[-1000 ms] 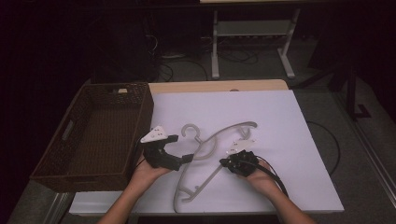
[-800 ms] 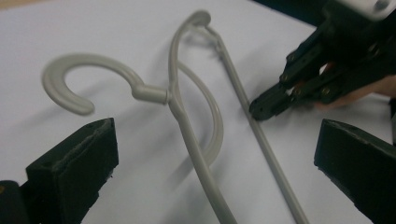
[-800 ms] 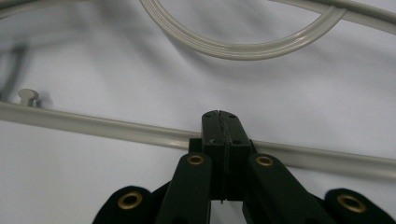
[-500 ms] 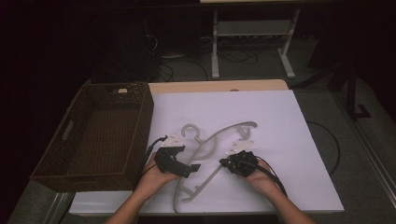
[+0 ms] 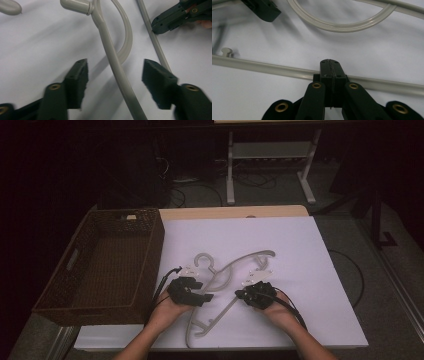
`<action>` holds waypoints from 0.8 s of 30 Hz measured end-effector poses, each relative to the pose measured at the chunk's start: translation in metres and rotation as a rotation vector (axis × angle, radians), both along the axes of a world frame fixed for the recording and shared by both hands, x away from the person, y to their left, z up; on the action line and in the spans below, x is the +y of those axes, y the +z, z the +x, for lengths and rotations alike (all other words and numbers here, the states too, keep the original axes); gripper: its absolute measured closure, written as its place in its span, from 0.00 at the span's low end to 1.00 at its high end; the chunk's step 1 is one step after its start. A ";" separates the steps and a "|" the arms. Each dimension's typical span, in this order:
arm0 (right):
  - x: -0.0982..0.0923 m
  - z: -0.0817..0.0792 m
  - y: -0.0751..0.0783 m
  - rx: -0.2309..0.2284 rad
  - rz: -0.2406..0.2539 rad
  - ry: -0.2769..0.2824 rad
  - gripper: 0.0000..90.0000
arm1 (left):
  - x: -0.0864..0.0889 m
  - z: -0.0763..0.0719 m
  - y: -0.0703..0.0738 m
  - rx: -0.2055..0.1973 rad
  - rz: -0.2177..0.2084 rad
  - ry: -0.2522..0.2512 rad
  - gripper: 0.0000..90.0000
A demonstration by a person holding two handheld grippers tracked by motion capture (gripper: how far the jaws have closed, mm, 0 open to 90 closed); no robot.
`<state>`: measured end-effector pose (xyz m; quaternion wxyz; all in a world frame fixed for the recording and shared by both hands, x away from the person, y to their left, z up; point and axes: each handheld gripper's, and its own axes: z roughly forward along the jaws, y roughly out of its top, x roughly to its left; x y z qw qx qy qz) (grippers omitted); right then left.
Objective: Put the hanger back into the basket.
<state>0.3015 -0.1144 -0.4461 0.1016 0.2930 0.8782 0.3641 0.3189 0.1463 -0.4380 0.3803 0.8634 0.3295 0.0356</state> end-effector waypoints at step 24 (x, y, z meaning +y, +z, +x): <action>0.000 0.000 0.000 -0.003 0.001 -0.002 0.99 | -0.010 -0.001 0.004 0.011 0.064 0.006 0.82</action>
